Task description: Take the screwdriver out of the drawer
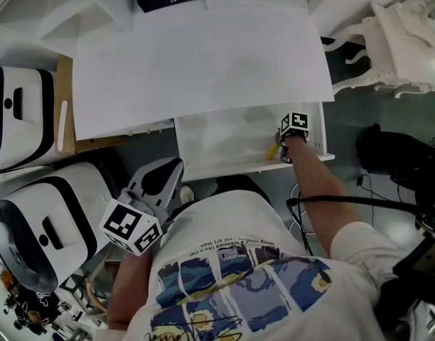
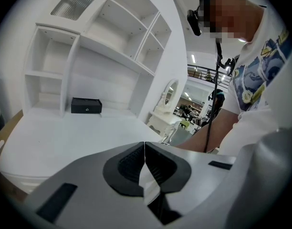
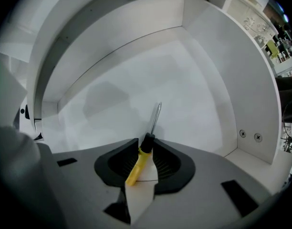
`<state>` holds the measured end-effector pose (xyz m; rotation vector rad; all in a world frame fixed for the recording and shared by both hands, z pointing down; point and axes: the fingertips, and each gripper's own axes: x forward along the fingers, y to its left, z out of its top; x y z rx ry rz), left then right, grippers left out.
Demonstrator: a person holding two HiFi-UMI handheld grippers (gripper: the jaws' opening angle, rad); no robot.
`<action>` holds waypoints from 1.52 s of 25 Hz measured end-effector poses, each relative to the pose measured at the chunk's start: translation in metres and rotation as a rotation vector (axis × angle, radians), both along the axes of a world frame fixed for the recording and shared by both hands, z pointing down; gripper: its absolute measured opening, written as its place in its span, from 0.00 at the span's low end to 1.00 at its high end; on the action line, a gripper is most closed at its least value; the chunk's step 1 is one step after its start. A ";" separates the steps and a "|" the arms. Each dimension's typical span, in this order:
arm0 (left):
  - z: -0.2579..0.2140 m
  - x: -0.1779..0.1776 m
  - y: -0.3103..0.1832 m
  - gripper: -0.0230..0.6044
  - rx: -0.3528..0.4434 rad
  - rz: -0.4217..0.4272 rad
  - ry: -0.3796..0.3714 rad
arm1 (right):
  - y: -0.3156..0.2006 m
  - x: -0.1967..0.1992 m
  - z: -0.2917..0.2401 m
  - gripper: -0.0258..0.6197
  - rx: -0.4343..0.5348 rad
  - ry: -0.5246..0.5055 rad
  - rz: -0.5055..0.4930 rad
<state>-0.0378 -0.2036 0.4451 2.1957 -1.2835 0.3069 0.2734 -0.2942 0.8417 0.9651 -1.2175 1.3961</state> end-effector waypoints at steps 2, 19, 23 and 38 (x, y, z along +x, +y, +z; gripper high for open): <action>0.000 -0.001 0.003 0.06 -0.001 0.000 0.002 | -0.002 -0.001 -0.003 0.20 0.024 0.002 0.004; -0.007 -0.020 0.027 0.06 0.032 0.031 0.010 | -0.036 -0.010 -0.045 0.19 0.246 -0.102 0.199; -0.011 -0.028 0.035 0.06 0.044 0.040 0.008 | -0.041 -0.011 -0.063 0.19 0.309 -0.139 0.259; -0.021 -0.057 0.071 0.06 0.105 0.091 0.028 | -0.030 -0.031 -0.138 0.19 0.507 -0.224 0.305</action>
